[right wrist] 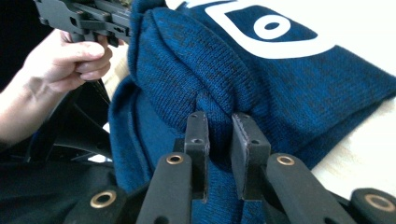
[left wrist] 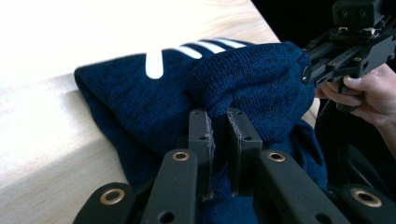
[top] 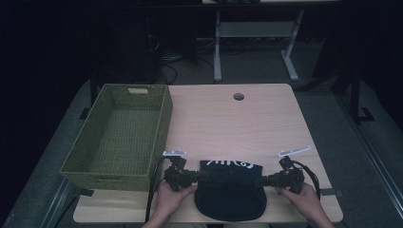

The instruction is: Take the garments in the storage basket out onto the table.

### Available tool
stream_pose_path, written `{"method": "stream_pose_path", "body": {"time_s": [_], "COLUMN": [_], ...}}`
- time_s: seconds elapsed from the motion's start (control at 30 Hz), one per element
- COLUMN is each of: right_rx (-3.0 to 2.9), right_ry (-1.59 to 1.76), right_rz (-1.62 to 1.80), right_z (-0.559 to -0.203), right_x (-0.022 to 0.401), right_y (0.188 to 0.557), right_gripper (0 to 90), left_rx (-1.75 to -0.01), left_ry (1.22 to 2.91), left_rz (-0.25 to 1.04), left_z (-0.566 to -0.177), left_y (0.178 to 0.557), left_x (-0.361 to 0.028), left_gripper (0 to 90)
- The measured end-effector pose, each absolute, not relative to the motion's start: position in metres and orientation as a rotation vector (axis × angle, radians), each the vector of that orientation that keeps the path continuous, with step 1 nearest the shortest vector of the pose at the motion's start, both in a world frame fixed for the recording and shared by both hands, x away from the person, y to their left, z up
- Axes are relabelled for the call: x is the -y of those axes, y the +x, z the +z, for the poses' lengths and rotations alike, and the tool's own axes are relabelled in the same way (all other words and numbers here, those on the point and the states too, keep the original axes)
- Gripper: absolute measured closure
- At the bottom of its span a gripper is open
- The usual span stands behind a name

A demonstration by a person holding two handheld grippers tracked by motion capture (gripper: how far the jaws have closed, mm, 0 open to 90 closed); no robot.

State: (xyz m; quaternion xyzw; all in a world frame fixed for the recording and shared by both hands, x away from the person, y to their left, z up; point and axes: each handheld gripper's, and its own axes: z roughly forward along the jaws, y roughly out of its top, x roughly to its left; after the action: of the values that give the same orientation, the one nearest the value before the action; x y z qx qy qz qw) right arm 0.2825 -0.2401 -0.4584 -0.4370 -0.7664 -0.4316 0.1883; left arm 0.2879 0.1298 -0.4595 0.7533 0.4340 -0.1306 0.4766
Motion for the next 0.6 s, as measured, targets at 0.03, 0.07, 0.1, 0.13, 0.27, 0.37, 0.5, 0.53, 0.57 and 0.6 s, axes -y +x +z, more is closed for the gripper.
{"method": "stream_pose_path", "body": {"time_s": [0.03, 0.07, 0.1, 0.13, 0.27, 0.37, 0.5, 0.53, 0.57, 0.6], "right_rx": [2.163, 2.163, 2.164, 2.164, 2.156, 2.169, 2.197, 2.196, 2.193, 2.192], "right_ry": [-1.228, -1.233, -1.235, -1.236, -1.255, -1.287, -1.316, -1.325, -1.337, -1.346], "right_rz": [-1.200, -1.189, -1.178, -1.171, -1.171, -1.174, -1.182, -1.187, -1.187, -1.196], "right_z": [-0.461, -0.462, -0.464, -0.465, -0.467, -0.466, -0.463, -0.463, -0.463, -0.463], "right_x": [0.239, 0.239, 0.238, 0.237, 0.238, 0.240, 0.240, 0.241, 0.242, 0.243], "right_y": [0.283, 0.283, 0.285, 0.286, 0.292, 0.301, 0.313, 0.316, 0.319, 0.322], "right_gripper": [77.3, 77.5, 77.7, 77.8, 78.2, 78.3, 78.2, 78.2, 78.2, 78.2], "left_rx": [-1.058, -1.062, -1.064, -1.061, -1.074, -1.080, -1.108, -1.116, -1.122, -1.131], "left_ry": [1.845, 1.848, 1.852, 1.859, 1.869, 1.877, 1.846, 1.837, 1.829, 1.821], "left_rz": [-0.314, -0.314, -0.316, -0.311, -0.293, -0.267, -0.247, -0.241, -0.236, -0.236], "left_z": [-0.461, -0.462, -0.463, -0.463, -0.462, -0.461, -0.462, -0.462, -0.462, -0.463], "left_y": [0.288, 0.288, 0.289, 0.290, 0.298, 0.304, 0.318, 0.321, 0.324, 0.328], "left_x": [-0.129, -0.128, -0.128, -0.127, -0.122, -0.118, -0.114, -0.112, -0.111, -0.110], "left_gripper": [81.8, 81.9, 81.9, 81.9, 81.9, 81.9, 81.9, 81.9, 81.9, 81.9]}}
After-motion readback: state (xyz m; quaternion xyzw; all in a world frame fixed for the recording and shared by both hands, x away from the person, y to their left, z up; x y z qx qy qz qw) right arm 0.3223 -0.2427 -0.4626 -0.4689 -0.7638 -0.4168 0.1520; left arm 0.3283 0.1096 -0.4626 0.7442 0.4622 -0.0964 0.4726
